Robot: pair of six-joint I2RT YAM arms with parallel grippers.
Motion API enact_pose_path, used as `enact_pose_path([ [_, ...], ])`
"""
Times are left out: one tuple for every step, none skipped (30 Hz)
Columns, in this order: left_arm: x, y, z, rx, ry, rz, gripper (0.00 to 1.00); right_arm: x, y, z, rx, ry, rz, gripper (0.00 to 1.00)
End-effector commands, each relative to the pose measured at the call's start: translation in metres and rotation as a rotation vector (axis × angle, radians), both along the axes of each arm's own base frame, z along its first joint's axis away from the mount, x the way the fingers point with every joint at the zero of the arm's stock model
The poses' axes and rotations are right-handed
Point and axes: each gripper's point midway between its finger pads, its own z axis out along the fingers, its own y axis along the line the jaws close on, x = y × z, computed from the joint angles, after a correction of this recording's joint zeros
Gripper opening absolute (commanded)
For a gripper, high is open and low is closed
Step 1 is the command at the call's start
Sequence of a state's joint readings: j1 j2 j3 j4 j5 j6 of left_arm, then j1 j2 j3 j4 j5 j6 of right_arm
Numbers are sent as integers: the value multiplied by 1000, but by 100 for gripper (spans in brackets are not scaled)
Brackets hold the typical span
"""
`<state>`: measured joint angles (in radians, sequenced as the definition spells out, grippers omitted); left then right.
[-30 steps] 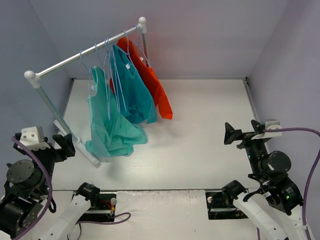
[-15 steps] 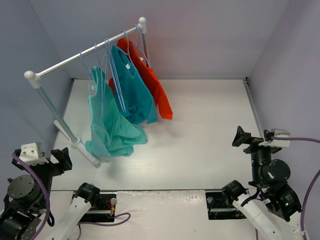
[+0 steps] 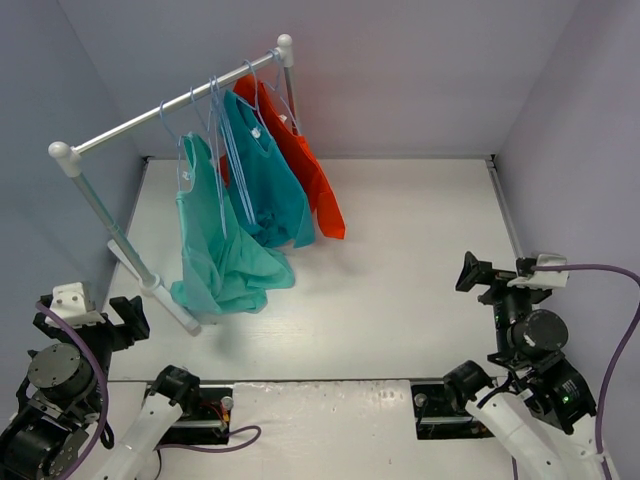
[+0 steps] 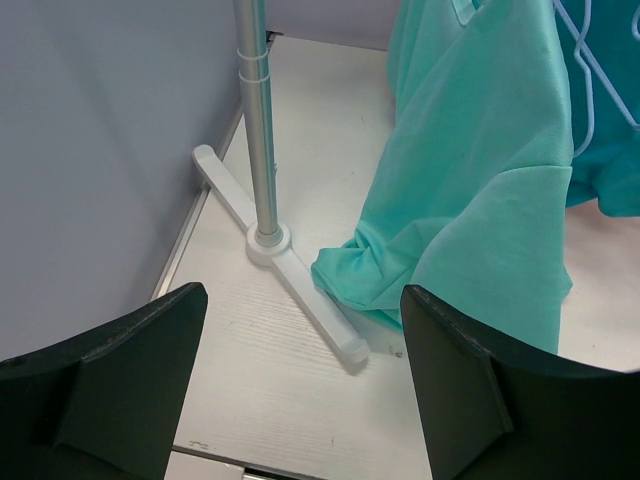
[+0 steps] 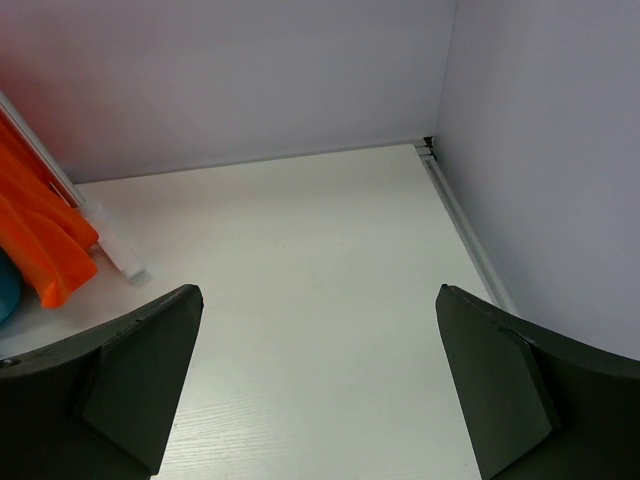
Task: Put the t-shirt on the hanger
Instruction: Reset both arms
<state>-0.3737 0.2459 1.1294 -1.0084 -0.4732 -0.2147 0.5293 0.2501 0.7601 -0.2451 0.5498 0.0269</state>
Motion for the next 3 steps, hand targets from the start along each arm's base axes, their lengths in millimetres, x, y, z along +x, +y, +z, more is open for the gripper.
enact_pose_path([
  [10,-3,9,-13,-11,10,74,7,4,17,40,-44,0,100],
  [10,-3,9,-13,-10,10,74,7,4,18,41,-45,0,100],
  [10,-3,10,-13,-12,10,74,7,5,18,40,-43,0,100],
])
